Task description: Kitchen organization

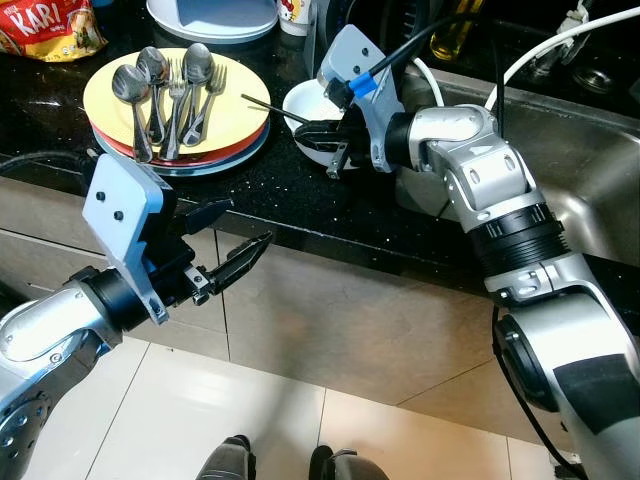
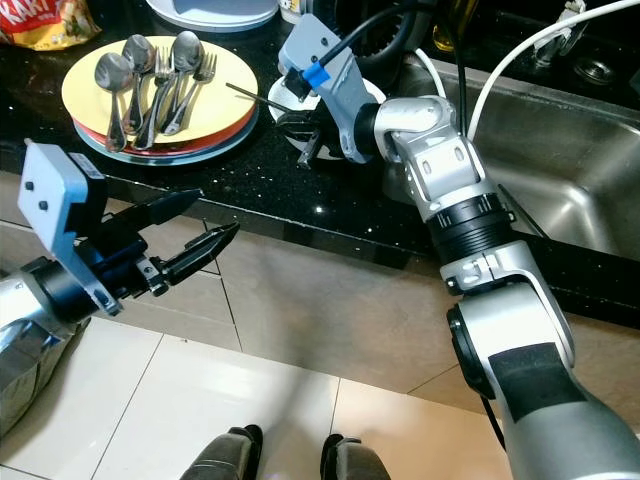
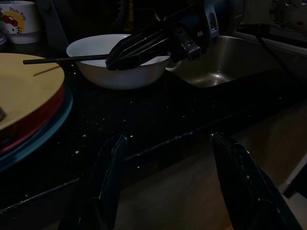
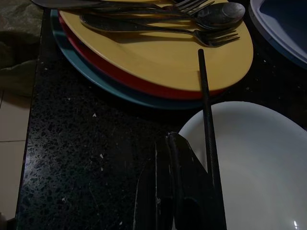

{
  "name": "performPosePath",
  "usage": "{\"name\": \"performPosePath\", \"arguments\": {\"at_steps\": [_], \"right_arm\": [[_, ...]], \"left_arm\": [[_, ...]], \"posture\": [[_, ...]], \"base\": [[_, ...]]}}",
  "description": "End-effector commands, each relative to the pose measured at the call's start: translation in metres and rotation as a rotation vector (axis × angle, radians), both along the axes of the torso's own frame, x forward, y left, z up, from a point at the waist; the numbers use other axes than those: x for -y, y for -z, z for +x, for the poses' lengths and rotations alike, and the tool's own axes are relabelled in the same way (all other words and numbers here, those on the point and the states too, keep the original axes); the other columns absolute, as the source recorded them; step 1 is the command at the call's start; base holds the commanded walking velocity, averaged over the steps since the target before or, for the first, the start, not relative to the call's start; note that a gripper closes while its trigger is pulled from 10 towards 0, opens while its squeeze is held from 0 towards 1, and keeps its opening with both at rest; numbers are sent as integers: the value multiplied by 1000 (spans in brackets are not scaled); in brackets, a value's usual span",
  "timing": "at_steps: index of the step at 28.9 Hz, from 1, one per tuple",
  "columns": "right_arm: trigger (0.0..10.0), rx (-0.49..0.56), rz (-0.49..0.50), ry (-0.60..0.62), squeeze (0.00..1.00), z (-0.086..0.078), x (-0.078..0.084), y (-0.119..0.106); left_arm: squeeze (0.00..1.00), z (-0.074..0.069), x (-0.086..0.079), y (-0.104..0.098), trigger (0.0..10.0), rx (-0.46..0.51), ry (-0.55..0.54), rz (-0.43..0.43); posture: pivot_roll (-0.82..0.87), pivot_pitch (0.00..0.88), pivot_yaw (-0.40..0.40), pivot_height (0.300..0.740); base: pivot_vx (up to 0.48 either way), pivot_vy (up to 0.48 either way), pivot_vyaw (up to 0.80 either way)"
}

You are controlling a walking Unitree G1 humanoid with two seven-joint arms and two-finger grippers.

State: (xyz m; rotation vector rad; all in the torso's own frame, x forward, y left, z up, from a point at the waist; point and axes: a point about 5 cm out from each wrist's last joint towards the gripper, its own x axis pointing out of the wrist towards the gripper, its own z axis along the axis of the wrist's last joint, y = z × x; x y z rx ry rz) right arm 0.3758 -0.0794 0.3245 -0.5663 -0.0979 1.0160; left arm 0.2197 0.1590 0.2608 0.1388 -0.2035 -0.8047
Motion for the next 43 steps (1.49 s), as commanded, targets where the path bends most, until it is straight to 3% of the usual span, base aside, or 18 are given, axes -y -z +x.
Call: {"name": "performPosePath", "arguments": {"at_steps": [1, 4, 6, 7, 8, 9, 11, 12, 15, 16, 18, 19, 23, 37, 38, 39, 40, 43], "right_arm": [[0, -3, -9, 3, 0, 0, 2, -3], [0, -7, 21, -19, 0, -2, 1, -5], [1255, -6, 90, -45, 0, -4, -1, -13], [3294, -14, 136, -56, 0, -4, -2, -17], [10000, 3, 233, -52, 0, -3, -1, -29], [10000, 14, 307, -11, 808, 1, 2, -37], [10000, 14, 334, 13, 808, 4, 3, -39], [10000, 18, 335, 41, 1000, 7, 6, -38], [10000, 30, 287, 77, 1000, 11, 7, -33], [10000, 38, 254, 81, 584, 11, 6, -30], [10000, 49, 213, 85, 584, 12, 5, -26], [10000, 57, 167, 87, 0, 12, 5, -23], [10000, 27, -4, 79, 0, 14, 7, -4], [10000, 35, -89, 155, 0, 21, 14, 0], [6824, 37, -98, 164, 0, 22, 15, 0], [6824, 39, -105, 170, 0, 23, 16, 0], [0, 43, -113, 173, 0, 23, 17, 0], [0, 47, -123, 165, 0, 22, 17, 0]], "left_arm": [[0, -2, 6, 0, 10000, 13, 26, -6], [0, -2, 6, 0, 10000, 13, 28, -6], [0, -2, 6, 0, 10000, 13, 29, -5], [0, -2, 6, 0, 10000, 13, 29, -5], [0, -2, 7, 1, 10000, 12, 31, -5], [0, -2, 7, 1, 10000, 12, 33, -5], [0, -2, 7, 1, 10000, 12, 33, -5], [0, -2, 7, 1, 10000, 12, 34, -5], [0, -2, 8, 1, 10000, 13, 36, -6], [0, -2, 8, 1, 10000, 12, 35, -7], [0, -2, 8, 0, 10000, 12, 35, -7], [0, -2, 8, 0, 10000, 12, 35, -7], [0, -3, 8, 1, 10000, 10, 33, -8], [0, -3, 7, 1, 10000, 10, 29, -10], [0, -3, 7, 1, 10000, 10, 30, -9], [0, -3, 7, 1, 10000, 10, 30, -9], [0, -3, 7, 1, 10000, 11, 29, -9], [0, -3, 8, 0, 10000, 11, 30, -9]], "posture": [[178, 177, -128, 740], [178, 174, -129, 740], [177, 172, -128, 740], [178, 172, -128, 740], [175, 170, -129, 740], [174, 169, -129, 740], [174, 169, -130, 740], [176, 169, -130, 740], [176, 171, -131, 740], [176, 173, -131, 740], [175, 174, -131, 740], [175, 175, -131, 740], [173, 180, -132, 740], [173, 183, -131, 740], [172, 183, -131, 740], [172, 183, -131, 740], [172, 183, -132, 740], [172, 183, -130, 740]], "base": [[0, 0, 0], [0, 0, 0], [0, 0, 0], [0, 0, 0], [0, 0, 0], [0, 0, 0], [0, 0, 0], [0, 0, 0], [0, 0, 0], [0, 0, 0], [0, 0, 0], [0, 0, 0], [0, 0, 0], [0, 0, 0], [0, 0, 0], [0, 0, 0], [0, 0, 0], [0, 0, 0]]}}
